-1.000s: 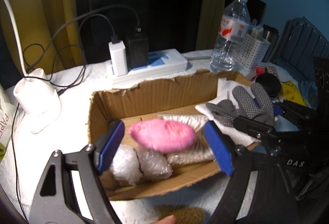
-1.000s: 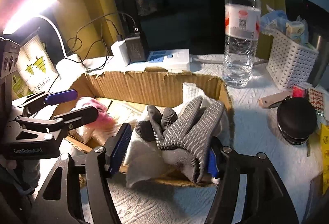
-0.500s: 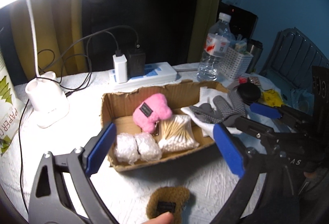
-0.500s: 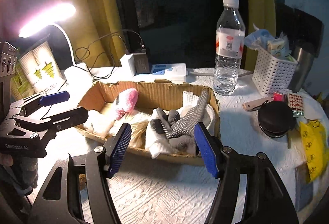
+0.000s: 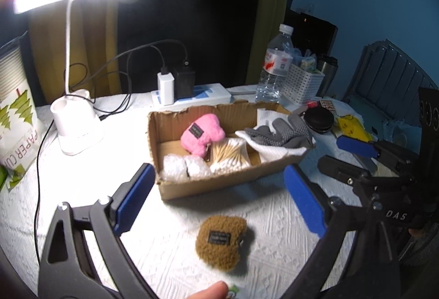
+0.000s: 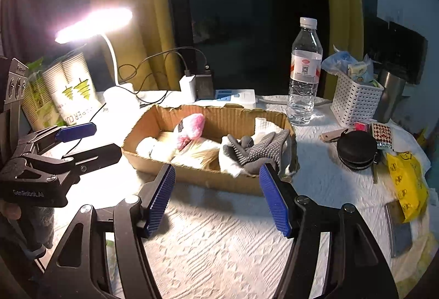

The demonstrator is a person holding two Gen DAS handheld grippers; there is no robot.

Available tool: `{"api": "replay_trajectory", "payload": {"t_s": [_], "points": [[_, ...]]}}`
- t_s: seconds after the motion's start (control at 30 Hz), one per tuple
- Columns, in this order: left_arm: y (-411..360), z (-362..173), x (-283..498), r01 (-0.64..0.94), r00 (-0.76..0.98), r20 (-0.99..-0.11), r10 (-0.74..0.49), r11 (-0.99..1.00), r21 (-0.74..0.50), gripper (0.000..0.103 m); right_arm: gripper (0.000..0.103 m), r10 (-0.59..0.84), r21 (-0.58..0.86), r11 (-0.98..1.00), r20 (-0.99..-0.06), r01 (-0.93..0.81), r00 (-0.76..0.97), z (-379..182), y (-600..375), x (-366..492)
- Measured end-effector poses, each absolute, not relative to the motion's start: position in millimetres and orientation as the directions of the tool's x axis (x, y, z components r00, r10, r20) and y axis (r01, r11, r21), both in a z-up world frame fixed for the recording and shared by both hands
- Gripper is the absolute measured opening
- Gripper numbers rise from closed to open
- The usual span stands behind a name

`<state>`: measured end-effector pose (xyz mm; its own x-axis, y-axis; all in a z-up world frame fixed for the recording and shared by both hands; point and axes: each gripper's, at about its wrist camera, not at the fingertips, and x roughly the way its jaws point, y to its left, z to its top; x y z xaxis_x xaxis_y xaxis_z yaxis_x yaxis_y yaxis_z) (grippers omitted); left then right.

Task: Organize soft objects
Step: 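Open both tools to release the pink plush and gray glove into the box, then move the left tool to the duck tissue pack and grasp it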

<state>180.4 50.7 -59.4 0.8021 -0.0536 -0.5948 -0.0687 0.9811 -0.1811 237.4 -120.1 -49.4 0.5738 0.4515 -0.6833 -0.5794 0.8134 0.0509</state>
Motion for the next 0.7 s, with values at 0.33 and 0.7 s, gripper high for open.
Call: {"api": "replay_trajectory", "payload": {"t_s": [0.33,0.7], "points": [[60.5,-72.5,150.2,-0.093,0.793,-0.608,-0.040,0.978,-0.186,0.096,0.067,0.454,0.046,0.805,-0.691,-0.592,0.562,-52.7,-111.9,211.9],[67.4,-91.6,123.2,-0.120,0.771,-0.636,-0.028,0.975,-0.189,0.096,0.067,0.455,0.047,0.797,-0.702,-0.602,0.548,-63.2,-101.9,186.0]]}}
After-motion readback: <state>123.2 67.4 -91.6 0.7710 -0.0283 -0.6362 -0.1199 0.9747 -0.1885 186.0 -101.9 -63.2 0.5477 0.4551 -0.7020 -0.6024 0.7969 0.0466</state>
